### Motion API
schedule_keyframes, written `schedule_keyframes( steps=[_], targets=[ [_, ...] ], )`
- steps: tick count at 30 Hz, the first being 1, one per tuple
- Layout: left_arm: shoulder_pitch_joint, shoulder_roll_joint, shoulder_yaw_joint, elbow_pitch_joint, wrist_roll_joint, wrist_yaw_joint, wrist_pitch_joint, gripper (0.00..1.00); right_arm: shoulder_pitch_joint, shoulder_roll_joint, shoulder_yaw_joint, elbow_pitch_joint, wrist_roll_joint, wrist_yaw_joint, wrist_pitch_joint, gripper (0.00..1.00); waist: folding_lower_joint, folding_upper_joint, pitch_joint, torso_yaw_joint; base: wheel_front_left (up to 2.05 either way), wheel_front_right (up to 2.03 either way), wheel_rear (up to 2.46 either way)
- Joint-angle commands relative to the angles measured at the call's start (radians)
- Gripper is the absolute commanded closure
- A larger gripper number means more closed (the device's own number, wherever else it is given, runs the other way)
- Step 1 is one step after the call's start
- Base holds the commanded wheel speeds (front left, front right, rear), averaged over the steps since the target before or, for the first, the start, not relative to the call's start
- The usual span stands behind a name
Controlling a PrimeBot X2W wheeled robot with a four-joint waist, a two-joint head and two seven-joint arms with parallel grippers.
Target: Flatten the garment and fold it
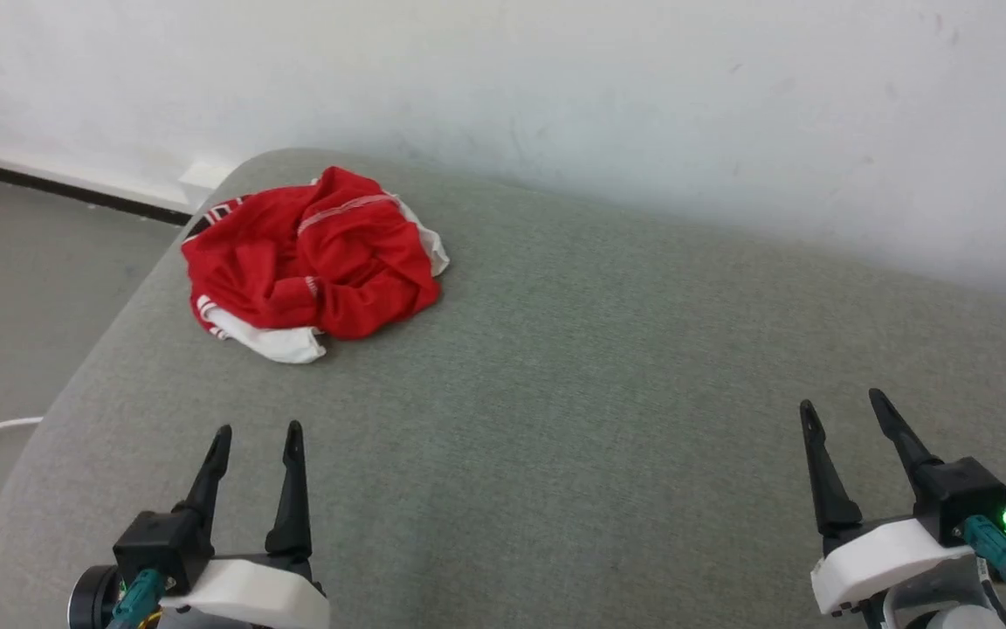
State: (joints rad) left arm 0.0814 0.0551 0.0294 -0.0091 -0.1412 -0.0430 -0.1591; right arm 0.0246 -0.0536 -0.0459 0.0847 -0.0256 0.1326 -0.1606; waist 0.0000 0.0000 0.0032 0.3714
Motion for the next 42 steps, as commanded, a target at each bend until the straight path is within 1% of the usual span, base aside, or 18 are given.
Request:
schedule_keyframes(
  steps=[1, 20, 42],
  targets=[
    [0.014, -0.003, 0.005, 0.002, -0.013, -0.004, -0.012, 0.00, -0.009, 0.002, 0.001, 0.006, -0.004, -0.001, -0.010, 0.00, 0.0000, 0.0000, -0.004, 0.029, 0.00, 0.00, 0.00],
    [0.034, -0.004, 0.016, 0.003, -0.057, -0.008, -0.051, 0.00, -0.009, 0.003, 0.000, 0.029, -0.014, -0.002, -0.050, 0.00, 0.0000, 0.0000, -0.004, 0.139, 0.00, 0.00, 0.00],
    [0.054, -0.005, 0.018, 0.002, -0.102, -0.013, -0.095, 0.00, -0.011, 0.003, -0.015, 0.054, -0.020, -0.002, -0.094, 0.00, 0.0000, 0.0000, 0.005, 0.238, 0.00, 0.00, 0.00]
  ],
)
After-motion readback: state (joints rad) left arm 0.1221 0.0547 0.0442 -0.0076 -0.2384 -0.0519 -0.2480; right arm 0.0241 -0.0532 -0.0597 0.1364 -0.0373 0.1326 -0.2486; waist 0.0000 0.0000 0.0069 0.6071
